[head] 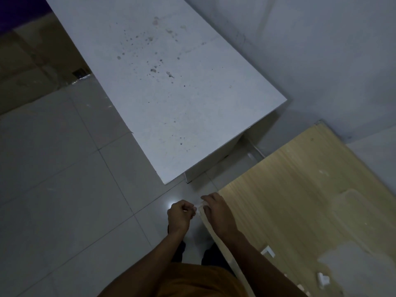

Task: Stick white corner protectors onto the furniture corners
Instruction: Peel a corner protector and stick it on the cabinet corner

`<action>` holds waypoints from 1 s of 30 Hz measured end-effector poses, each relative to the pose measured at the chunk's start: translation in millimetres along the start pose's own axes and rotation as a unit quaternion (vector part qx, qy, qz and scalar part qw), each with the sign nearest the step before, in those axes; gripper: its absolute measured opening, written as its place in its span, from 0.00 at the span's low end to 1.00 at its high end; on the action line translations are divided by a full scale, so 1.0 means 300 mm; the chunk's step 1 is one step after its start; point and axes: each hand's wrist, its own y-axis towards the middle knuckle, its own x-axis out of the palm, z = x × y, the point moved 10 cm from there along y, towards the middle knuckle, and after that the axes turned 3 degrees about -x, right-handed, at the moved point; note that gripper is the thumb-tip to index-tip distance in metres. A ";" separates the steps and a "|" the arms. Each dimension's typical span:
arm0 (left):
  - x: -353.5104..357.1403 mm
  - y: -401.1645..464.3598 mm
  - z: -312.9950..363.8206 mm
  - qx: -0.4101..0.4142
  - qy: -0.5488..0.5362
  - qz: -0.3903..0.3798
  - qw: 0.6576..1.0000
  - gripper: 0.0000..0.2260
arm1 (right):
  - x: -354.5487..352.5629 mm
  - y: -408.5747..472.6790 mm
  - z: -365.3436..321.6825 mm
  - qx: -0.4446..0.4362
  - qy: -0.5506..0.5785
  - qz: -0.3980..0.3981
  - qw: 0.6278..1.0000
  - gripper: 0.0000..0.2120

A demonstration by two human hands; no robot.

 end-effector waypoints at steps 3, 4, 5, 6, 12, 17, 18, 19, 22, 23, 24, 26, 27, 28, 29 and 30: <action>-0.003 -0.009 -0.007 -0.001 -0.004 0.007 1.000 0.04 | 0.002 -0.060 0.010 -0.007 -0.018 -0.005 1.000 0.18; -0.004 -0.009 -0.007 -0.003 -0.006 0.007 1.000 0.04 | 0.006 -0.074 0.013 -0.012 -0.031 -0.009 0.999 0.19; -0.004 -0.009 -0.004 -0.001 -0.003 0.007 1.000 0.04 | 0.011 -0.085 0.013 -0.018 -0.044 -0.015 0.999 0.19; -0.005 -0.008 0.002 0.004 0.004 0.009 1.000 0.03 | 0.016 -0.092 0.012 -0.022 -0.052 -0.021 0.998 0.20; 0.001 -0.024 0.036 0.036 0.049 0.034 0.998 0.04 | 0.025 -0.099 0.021 -0.026 -0.049 -0.038 0.998 0.21; 0.006 -0.033 0.062 0.053 0.059 0.030 0.996 0.05 | 0.038 -0.108 0.026 -0.036 -0.060 -0.054 0.996 0.21; 0.006 -0.035 0.065 0.059 0.061 0.026 0.996 0.04 | 0.037 -0.108 0.025 -0.038 -0.062 -0.056 0.996 0.22; 0.008 -0.033 0.065 0.063 0.063 0.020 0.996 0.04 | 0.034 -0.106 0.025 -0.040 -0.065 -0.058 0.995 0.22; 0.006 -0.030 0.053 0.064 0.065 -0.014 0.996 0.05 | 0.029 -0.102 0.015 -0.043 -0.072 -0.073 0.994 0.23; 0.006 -0.029 0.047 0.066 0.073 -0.027 0.995 0.06 | 0.026 -0.102 0.009 -0.045 -0.073 -0.078 0.993 0.23; 0.006 -0.027 0.038 0.062 0.080 -0.042 0.994 0.07 | 0.022 -0.104 -0.001 -0.048 -0.078 -0.081 0.992 0.24; 0.007 -0.025 0.010 0.025 0.062 -0.077 0.995 0.09 | 0.013 -0.111 -0.022 -0.061 -0.100 -0.074 0.990 0.23; 0.012 -0.022 -0.008 -0.008 0.036 -0.093 0.995 0.09 | 0.010 -0.116 -0.031 -0.068 -0.110 -0.070 0.989 0.23; 0.017 -0.018 -0.027 -0.047 0.002 -0.104 0.993 0.08 | 0.010 -0.118 -0.037 -0.071 -0.118 -0.070 0.988 0.23; 0.020 -0.017 -0.042 -0.087 -0.035 -0.113 0.989 0.08 | 0.015 -0.119 -0.040 -0.072 -0.130 -0.074 0.986 0.23; 0.024 -0.020 -0.052 -0.119 -0.071 -0.120 0.983 0.08 | 0.023 -0.117 -0.039 -0.069 -0.147 -0.077 0.984 0.24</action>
